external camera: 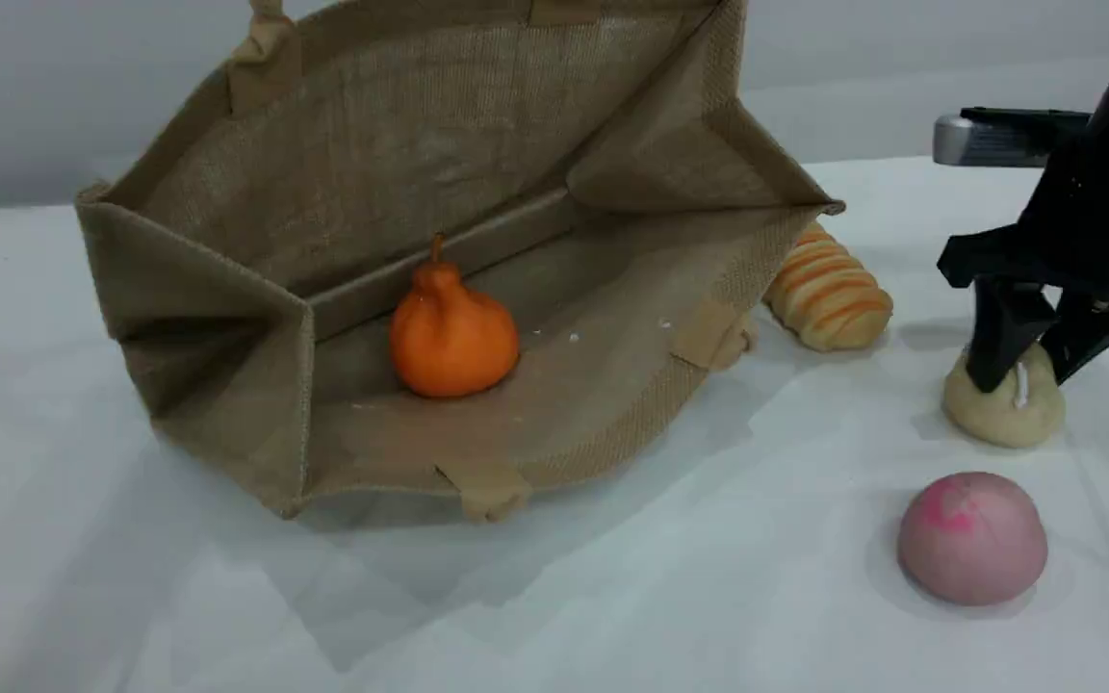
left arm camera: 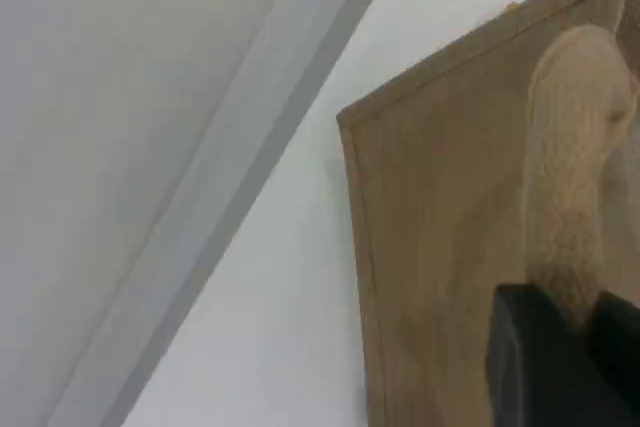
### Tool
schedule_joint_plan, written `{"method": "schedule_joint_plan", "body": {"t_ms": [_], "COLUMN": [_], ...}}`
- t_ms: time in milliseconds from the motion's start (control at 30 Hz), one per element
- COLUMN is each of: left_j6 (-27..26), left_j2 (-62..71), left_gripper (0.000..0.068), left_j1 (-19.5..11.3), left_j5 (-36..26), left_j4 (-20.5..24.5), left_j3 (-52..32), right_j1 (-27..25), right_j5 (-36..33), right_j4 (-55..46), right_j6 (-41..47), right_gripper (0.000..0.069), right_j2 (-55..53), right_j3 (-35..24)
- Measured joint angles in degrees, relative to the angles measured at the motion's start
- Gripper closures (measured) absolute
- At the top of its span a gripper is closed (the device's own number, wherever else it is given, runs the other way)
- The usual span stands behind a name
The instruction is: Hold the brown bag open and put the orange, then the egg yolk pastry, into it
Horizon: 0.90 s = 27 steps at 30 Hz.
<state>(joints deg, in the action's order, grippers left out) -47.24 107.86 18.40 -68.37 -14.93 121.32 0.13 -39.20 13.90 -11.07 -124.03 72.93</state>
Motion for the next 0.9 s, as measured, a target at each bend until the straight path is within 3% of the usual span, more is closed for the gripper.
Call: {"method": "schedule_joint_plan", "body": {"t_ms": [133,200,567,900], "left_j6": [0.0,0.0,-0.1,-0.1], "left_j2": [0.0,0.0,0.0,0.0], "left_gripper": [0.0589,0.0589,0.0589,0.0589], "left_j1": [0.0,0.0,0.0,0.0], "left_j5": [0.0,0.0,1.3,1.4], "left_j4": [0.0,0.0,0.0,0.0], "left_j3": [0.0,0.0,0.0,0.0], "right_j1": [0.0,0.0,-0.1,1.2], "right_j5": [-0.5,-0.8,-3.8,7.4], "right_j4": [-0.8,-1.4,-7.6,9.6], "right_j6": [0.0,0.0,5.1,-6.5], "right_gripper": [0.0598,0.0636,0.0651,0.0653], "right_j2": [0.0,0.1,11.2,32.3], "right_j3": [0.0,0.0,-0.4,-14.1]}}
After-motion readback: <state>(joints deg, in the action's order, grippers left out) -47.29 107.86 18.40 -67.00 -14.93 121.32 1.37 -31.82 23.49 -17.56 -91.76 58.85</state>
